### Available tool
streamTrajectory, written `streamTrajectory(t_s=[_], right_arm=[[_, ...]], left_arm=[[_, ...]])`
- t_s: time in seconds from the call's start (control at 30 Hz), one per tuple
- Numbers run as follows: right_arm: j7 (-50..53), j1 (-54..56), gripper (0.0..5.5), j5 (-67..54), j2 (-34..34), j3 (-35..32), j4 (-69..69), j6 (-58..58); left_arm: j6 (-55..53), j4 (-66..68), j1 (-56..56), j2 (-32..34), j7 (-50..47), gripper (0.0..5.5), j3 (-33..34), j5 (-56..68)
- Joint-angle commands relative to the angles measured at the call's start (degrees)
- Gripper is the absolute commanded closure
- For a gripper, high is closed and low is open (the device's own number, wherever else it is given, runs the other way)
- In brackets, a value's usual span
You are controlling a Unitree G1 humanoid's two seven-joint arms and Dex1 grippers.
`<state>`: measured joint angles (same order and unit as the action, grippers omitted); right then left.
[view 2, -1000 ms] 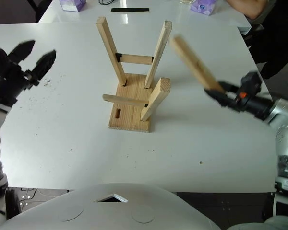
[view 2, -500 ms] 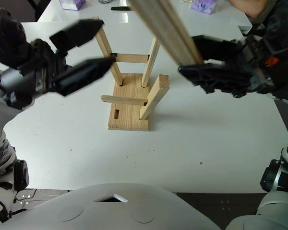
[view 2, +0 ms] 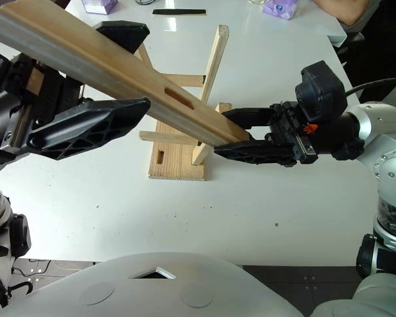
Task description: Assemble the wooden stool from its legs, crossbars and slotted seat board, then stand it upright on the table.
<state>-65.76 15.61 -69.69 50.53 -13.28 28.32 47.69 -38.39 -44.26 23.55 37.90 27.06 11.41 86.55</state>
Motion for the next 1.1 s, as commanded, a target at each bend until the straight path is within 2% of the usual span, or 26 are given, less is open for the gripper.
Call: streamTrajectory(t_s=[0.03, 0.27, 0.8, 0.83, 0.87, 0.97, 1.1], right_arm=[[-1.19, 0.56, 3.45, 3.75, 0.26, 1.57, 0.21, -1.97], [-3.26, 1.62, 3.45, 7.23, 0.25, 2.44, -0.07, -3.64], [-6.54, 3.02, 3.45, 10.49, 0.26, 3.78, -0.01, -4.53], [-6.48, 2.82, 3.09, 10.70, 0.22, 3.66, 0.09, -4.60], [-6.41, 2.69, 2.98, 10.82, 0.23, 3.64, 0.02, -4.46], [-6.77, 2.24, 2.67, 10.82, 0.65, 3.36, -0.70, -4.32], [-6.46, 2.27, 2.67, 9.49, 0.79, 1.13, -2.22, -4.20]], left_arm=[[-0.42, -1.22, -1.99, 1.94, 3.35, 2.32, -2.15, -4.08], [0.78, 0.21, -4.70, 2.25, 7.30, 3.27, -4.90, -11.27], [2.02, -0.10, -7.03, 4.31, 11.79, 3.41, -6.34, -12.29], [2.01, 0.09, -7.09, 4.37, 11.91, 3.41, -6.27, -12.30], [2.06, 0.23, -7.14, 4.37, 11.93, 3.42, -6.17, -12.32], [2.70, 0.84, -6.33, 3.83, 10.87, 3.44, -4.04, -9.20], [3.90, 1.12, -5.66, 5.78, 9.19, 3.44, 2.82, -1.49]])
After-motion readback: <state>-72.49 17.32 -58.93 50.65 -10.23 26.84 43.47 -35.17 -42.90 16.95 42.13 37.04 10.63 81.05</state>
